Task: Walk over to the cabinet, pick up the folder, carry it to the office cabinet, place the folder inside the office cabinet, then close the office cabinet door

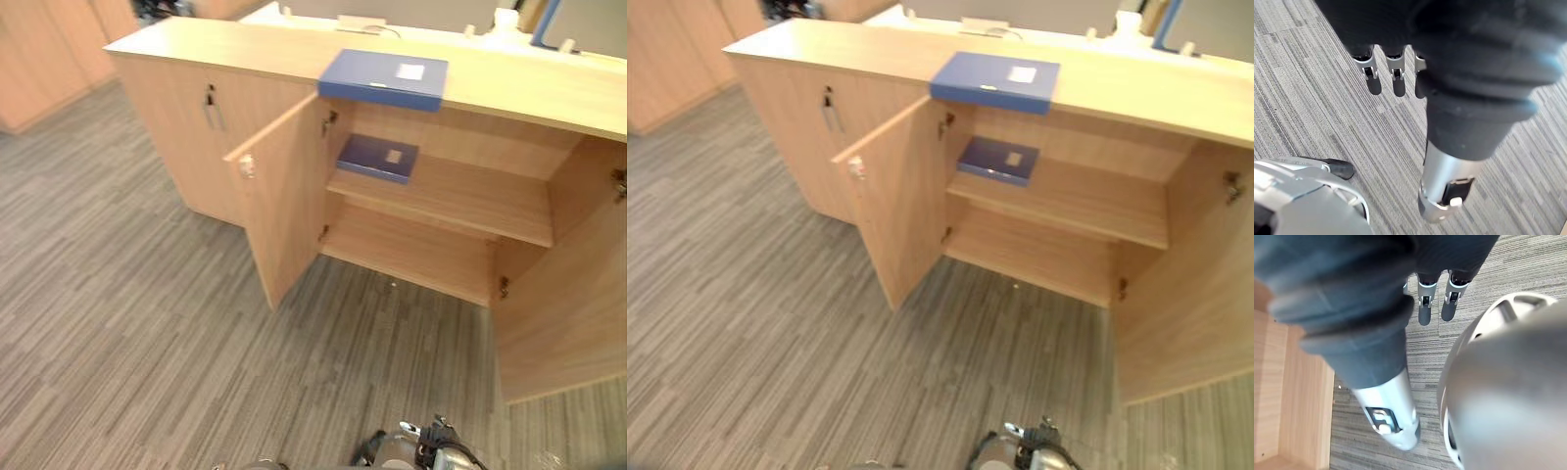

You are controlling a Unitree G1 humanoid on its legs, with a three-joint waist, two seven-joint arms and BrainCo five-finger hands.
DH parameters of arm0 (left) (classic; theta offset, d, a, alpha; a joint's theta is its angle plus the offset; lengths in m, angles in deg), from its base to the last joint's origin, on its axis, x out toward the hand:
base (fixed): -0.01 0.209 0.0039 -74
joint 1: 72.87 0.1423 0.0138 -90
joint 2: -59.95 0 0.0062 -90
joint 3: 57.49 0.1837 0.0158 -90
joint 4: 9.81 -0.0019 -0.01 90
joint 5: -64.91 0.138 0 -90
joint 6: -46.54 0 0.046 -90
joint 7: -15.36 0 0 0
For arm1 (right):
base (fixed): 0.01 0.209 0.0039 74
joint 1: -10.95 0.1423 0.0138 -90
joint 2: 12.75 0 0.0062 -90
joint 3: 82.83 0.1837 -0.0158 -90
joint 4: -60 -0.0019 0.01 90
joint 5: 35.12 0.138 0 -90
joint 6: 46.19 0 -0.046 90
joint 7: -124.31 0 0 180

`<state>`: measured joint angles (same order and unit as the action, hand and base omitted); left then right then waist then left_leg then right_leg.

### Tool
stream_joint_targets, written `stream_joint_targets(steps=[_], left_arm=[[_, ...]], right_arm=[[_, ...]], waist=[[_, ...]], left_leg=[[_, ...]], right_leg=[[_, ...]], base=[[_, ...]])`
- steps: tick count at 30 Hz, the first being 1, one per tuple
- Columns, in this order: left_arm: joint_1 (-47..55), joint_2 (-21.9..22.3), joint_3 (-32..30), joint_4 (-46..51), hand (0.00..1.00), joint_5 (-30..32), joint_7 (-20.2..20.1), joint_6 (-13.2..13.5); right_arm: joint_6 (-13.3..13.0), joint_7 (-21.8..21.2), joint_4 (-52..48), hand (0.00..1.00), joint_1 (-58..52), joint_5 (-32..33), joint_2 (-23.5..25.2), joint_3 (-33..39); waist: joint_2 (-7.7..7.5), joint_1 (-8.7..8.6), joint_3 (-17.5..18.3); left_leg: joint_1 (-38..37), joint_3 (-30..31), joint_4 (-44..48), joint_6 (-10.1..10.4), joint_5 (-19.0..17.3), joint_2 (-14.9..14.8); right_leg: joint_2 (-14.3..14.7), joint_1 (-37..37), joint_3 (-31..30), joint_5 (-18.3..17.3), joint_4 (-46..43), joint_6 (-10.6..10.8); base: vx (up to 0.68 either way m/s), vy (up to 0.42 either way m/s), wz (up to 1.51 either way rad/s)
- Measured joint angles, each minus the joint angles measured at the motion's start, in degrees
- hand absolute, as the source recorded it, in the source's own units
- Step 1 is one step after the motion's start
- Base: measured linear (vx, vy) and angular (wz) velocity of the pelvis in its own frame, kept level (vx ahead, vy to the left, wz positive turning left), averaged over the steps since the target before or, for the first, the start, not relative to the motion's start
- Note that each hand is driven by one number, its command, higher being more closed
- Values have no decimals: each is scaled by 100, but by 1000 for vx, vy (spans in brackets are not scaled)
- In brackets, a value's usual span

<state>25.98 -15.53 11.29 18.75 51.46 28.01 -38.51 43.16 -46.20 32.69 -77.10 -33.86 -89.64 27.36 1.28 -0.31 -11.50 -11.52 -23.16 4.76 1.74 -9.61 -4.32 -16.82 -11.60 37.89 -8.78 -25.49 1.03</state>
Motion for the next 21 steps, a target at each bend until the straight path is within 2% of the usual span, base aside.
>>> stream_joint_targets(steps=[1, 2, 3, 5, 7, 9, 10, 11, 13, 14, 15, 16, 18, 19, 20, 21], left_arm=[[9, -24, 18, -1, 0, 43, -15, -4], [-24, 28, 98, -28, 0, 74, -28, -11], [-37, 95, 90, 8, 0, 155, -47, -9], [-64, 110, 66, 16, 0, 215, -67, -15], [-81, 91, 54, 28, 0, 226, -70, -13], [-148, 87, 53, 48, 0, 217, -70, -8], [-165, 74, 13, 78, 0, 212, -70, -3], [-171, 82, -72, 119, 0, 168, -69, -6], [-99, 73, -168, 142, 0, -4, -68, -1], [-72, 51, -181, 144, 0, -77, -68, -2], [-71, 23, -174, 149, 0, -98, -72, -2], [-58, 15, -171, 196, 0, -118, -72, -4], [-26, 32, -168, 265, 0, -115, -72, -4], [-2, 49, -160, 259, 0, -114, -74, -11], [20, 66, -213, 289, 0, -135, -78, -4], [61, 74, -213, 320, 0, -132, -77, -2]], right_arm=[[0, 5, 4, 0, -16, 6, -24, 32], [8, 17, 31, 0, -57, -8, -121, 109], [18, 21, 40, 0, -55, -12, -180, 133], [39, 23, 59, 0, -81, -7, -136, 402], [80, 22, 74, 0, -232, -11, -98, 511], [81, 24, 86, 0, -369, 18, -77, 529], [84, 27, 108, 0, -399, 49, -76, 518], [97, 29, 121, 0, -435, 114, -75, 482], [89, 43, 169, 0, -431, 220, -74, 426], [79, 80, 213, 0, -407, 229, -81, 292], [80, 92, 235, 0, -389, 229, -84, 249], [80, 110, 277, 0, -358, 232, -81, 220], [81, 127, 309, 0, -298, 231, -82, 218], [81, 128, 336, 0, -254, 229, -74, 217], [80, 127, 335, 0, -208, 226, -40, 215], [71, 125, 317, 0, -186, 221, -21, 158]], waist=[[-45, -21, -24], [36, -40, -53], [146, -18, -35], [155, -21, -58], [69, -29, -24], [63, -33, -22], [58, -43, -22], [44, -48, -32], [53, 4, -23], [25, 23, -6], [5, 43, -12], [-37, 109, -6], [-53, 220, -15], [-83, 264, -26], [-143, 306, -62], [-166, 311, -52]], left_leg=[[-118, 52, -46, 118, -74, 33], [-276, 207, -183, 180, -122, -40], [-282, 429, -293, 164, -116, -107], [-395, 480, -374, 284, -16, -255], [-490, 484, -236, 337, -10, -394], [-321, 483, 521, 518, -122, -603], [1, 557, 1512, 635, -208, -825], [467, 727, 2832, 664, -189, -1122], [924, 789, 4482, 715, -191, -1493], [1186, 771, 5040, 655, -247, -1559], [1307, 751, 5171, 606, -287, -1546], [1662, 712, 5216, 513, -440, -1426], [2014, 771, 5001, 451, -603, -1242], [2167, 842, 4685, 424, -686, -1081], [2294, 1047, 4053, 409, -702, -793], [2346, 1422, 2971, 412, -559, -450]], right_leg=[[21, 47, -50, 447, 331, -151], [180, 132, -9, 594, 355, -366], [345, 101, -9, 384, 311, -369], [470, 51, -7, 43, 4, -468], [531, 127, -5, -295, -218, -442], [664, 335, -23, -450, -146, -400], [801, 557, -40, -466, 49, -408], [1022, 848, -82, -439, 351, -433], [1373, 1303, -315, -400, 752, -471], [1509, 1557, -490, -401, 972, -471], [1544, 1677, -587, -407, 1074, -481], [1562, 1874, -855, -316, 1294, -407], [1489, 2022, -1134, -243, 1420, -297], [1392, 2122, -1283, -204, 1479, -231], [1212, 2282, -1438, -154, 1527, -141], [991, 2422, -1491, -140, 1613, 51]], base=[[326, -238, 6], [397, -243, 2], [350, -202, -7], [376, -227, -15], [385, -261, -6], [368, -256, -9], [318, -187, -24], [307, -157, -34], [350, -46, -74], [369, 15, -84], [329, 46, -87], [240, 65, -75], [263, 148, -87], [245, 201, -98], [292, 301, -102], [242, 276, -86]])
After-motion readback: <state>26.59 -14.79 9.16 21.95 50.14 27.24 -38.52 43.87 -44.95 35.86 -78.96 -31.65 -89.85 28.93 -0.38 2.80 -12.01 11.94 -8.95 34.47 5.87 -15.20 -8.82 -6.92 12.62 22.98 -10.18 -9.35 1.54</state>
